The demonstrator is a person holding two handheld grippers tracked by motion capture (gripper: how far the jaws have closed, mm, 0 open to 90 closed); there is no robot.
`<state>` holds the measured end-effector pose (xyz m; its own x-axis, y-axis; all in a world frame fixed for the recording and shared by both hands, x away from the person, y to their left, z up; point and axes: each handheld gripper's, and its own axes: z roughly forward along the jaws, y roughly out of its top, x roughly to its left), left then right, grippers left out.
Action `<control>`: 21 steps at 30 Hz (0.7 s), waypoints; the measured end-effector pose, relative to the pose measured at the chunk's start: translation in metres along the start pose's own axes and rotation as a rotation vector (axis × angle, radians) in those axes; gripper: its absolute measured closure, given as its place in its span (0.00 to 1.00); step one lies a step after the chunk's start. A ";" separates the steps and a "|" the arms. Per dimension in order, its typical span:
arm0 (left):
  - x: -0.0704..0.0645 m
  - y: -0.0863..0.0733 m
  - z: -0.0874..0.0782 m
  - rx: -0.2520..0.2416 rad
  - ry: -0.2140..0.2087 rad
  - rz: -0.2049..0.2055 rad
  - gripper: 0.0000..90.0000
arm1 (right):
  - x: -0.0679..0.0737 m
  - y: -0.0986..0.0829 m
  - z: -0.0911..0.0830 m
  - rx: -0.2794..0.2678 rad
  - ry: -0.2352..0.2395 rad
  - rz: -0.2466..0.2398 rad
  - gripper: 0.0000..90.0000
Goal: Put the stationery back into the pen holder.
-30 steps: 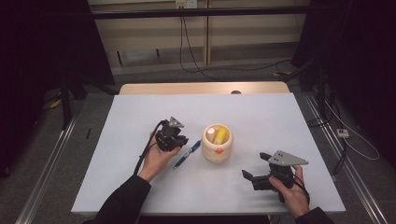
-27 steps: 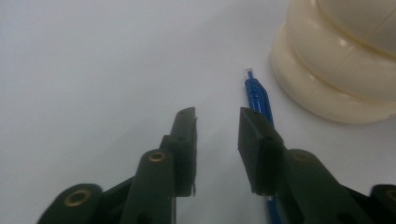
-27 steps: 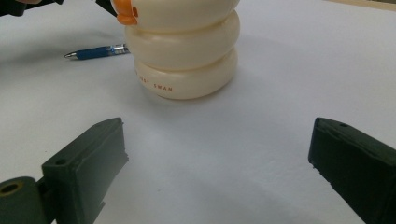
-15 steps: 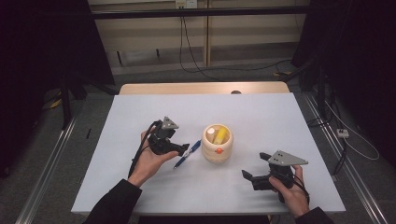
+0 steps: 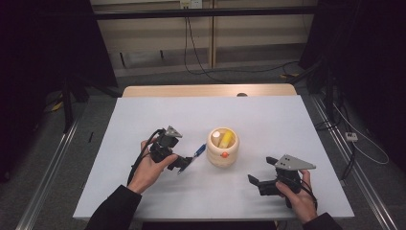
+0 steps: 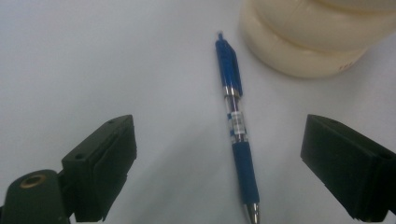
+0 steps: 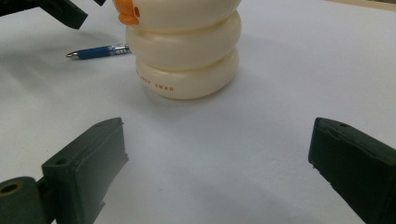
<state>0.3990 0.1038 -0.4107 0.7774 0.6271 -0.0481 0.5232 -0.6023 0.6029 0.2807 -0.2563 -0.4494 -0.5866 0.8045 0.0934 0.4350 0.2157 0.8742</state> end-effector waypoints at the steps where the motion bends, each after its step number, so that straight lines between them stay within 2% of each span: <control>1: -0.001 0.000 0.002 0.015 -0.008 0.004 0.13 | 0.000 0.000 0.000 0.000 0.000 0.000 0.04; 4: -0.003 0.000 0.007 0.051 -0.048 0.018 0.16 | 0.000 0.000 0.000 0.000 0.000 0.000 0.04; 7: -0.005 0.000 0.010 0.092 -0.022 0.022 0.17 | 0.000 0.000 0.000 0.001 -0.001 -0.001 0.04; 13: -0.006 0.001 0.010 0.103 -0.080 0.015 0.19 | 0.000 0.000 0.000 0.002 0.001 -0.001 0.04; 16: -0.007 0.001 0.011 0.125 -0.080 0.006 0.19 | 0.000 0.000 0.000 0.003 0.002 -0.003 0.04; 18: -0.009 0.001 0.011 0.147 -0.073 0.004 0.25 | 0.000 0.000 0.000 0.003 0.003 -0.004 0.04; 21: -0.011 0.001 0.012 0.161 -0.070 -0.026 0.32 | 0.000 0.000 0.000 0.003 0.003 -0.004 0.04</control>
<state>0.3948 0.0901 -0.4197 0.7821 0.6113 -0.1210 0.5886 -0.6610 0.4654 0.2807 -0.2558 -0.4497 -0.5904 0.8019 0.0914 0.4350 0.2208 0.8730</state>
